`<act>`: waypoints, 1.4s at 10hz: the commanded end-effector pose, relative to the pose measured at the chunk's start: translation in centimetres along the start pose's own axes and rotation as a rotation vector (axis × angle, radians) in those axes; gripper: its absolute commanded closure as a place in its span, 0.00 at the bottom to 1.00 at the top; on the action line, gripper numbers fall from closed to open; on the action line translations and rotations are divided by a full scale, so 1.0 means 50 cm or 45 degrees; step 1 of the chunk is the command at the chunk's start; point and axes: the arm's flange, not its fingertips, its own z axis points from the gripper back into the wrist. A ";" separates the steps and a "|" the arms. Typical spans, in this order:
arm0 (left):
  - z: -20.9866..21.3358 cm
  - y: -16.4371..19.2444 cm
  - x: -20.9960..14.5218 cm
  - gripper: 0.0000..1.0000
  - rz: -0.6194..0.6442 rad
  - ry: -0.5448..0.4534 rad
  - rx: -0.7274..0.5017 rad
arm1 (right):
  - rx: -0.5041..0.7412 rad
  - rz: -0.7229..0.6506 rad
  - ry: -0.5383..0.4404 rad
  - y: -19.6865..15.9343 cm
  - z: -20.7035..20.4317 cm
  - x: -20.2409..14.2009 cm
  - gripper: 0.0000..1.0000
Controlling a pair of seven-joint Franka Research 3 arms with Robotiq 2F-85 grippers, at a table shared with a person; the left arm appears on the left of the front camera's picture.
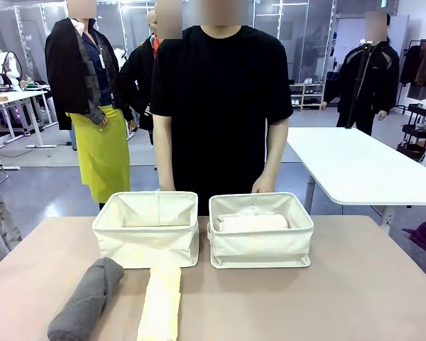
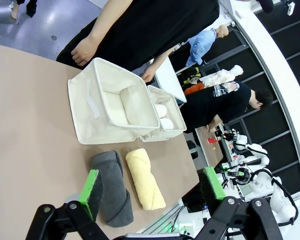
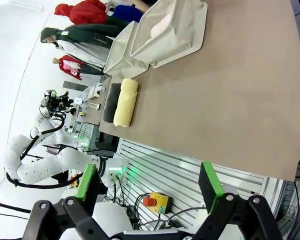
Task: Divide the towels into two baskets.
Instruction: Pick up one hotel-folded towel from the bottom of the table and place it in the Fabric basket indicated by the person.
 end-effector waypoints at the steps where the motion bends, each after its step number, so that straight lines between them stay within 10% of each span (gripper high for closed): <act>1: 0.004 -0.002 0.002 0.00 -0.014 -0.021 -0.030 | -0.005 0.020 -0.015 0.001 0.003 -0.007 0.00; 14: 0.004 -0.002 0.002 0.00 -0.014 -0.021 -0.030 | -0.005 0.020 -0.015 0.001 0.003 -0.007 0.00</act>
